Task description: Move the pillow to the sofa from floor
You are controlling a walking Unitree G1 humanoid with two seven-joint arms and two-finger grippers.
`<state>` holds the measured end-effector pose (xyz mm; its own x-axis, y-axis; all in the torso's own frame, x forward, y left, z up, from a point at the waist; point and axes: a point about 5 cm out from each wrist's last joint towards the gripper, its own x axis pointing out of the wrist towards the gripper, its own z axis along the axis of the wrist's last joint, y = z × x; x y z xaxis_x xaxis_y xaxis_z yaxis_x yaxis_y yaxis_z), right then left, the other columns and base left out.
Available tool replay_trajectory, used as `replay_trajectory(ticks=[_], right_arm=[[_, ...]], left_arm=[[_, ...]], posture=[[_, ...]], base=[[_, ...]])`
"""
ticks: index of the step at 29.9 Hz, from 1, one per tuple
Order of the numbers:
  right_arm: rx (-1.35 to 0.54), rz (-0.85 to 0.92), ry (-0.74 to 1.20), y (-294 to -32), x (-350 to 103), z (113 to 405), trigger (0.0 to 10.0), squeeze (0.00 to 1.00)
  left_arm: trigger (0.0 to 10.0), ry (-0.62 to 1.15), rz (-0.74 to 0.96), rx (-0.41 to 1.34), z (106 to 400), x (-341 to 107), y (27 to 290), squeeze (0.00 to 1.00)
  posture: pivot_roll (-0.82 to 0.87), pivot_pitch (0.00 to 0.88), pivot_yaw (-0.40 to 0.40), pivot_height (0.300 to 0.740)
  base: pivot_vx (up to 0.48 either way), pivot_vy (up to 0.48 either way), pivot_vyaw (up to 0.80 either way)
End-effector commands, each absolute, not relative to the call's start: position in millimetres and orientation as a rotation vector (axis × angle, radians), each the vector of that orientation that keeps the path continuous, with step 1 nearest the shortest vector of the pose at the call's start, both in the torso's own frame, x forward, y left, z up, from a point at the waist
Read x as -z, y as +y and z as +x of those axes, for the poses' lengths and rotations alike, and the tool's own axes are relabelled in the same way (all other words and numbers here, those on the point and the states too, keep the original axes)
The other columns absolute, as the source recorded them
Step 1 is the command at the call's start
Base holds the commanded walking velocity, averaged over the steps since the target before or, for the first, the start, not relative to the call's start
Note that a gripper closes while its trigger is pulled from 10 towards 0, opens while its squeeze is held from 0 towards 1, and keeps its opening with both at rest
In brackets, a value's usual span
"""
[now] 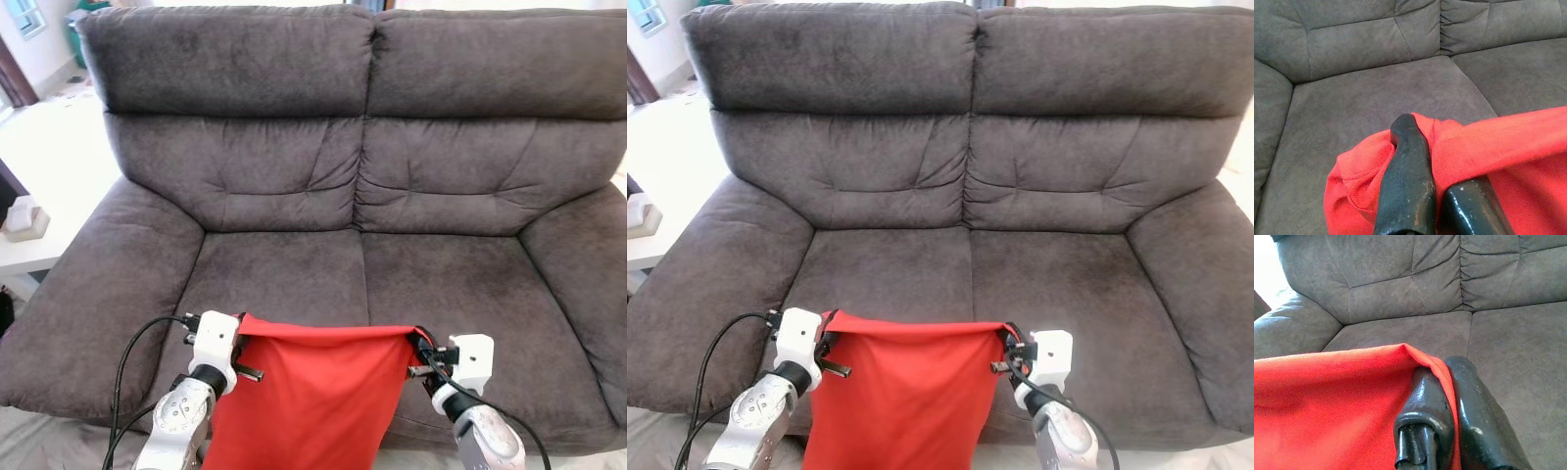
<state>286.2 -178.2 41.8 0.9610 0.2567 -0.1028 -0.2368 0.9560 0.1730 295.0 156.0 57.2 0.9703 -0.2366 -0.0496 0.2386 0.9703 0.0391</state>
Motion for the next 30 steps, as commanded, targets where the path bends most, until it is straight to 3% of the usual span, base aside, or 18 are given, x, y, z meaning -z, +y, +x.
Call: replay_trajectory(ticks=[1,10,16,30], right_arm=[[-0.214,0.164,0.023,-186.7,-59.1,292.5,10.0,0.0],[-0.2,0.175,0.027,-188.1,-58.6,293.9,10.0,0.0],[-0.197,0.17,0.018,-190.4,-60.5,294.6,10.0,0.0],[-0.182,0.172,0.011,-192.2,-60.5,295.0,10.0,0.0]], left_arm=[[10.0,-0.024,0.053,0.21,300.3,-72.1,162.9,0.0],[10.0,-0.023,0.06,0.209,299.4,-71.1,162.4,0.0],[10.0,-0.026,0.066,0.211,299.6,-71.6,162.5,0.0],[10.0,-0.036,0.061,0.211,300.7,-73.6,162.7,0.0]], posture=[[-0.05,0.121,0.039,0.74],[-0.04,0.12,0.036,0.74],[-0.05,0.118,0.036,0.74],[-0.04,0.118,0.037,0.74]], base=[[0.0,0.0,0.0],[0.0,-0.427,0.0],[0.0,-0.48,-0.61],[0.0,-0.48,0.0]])
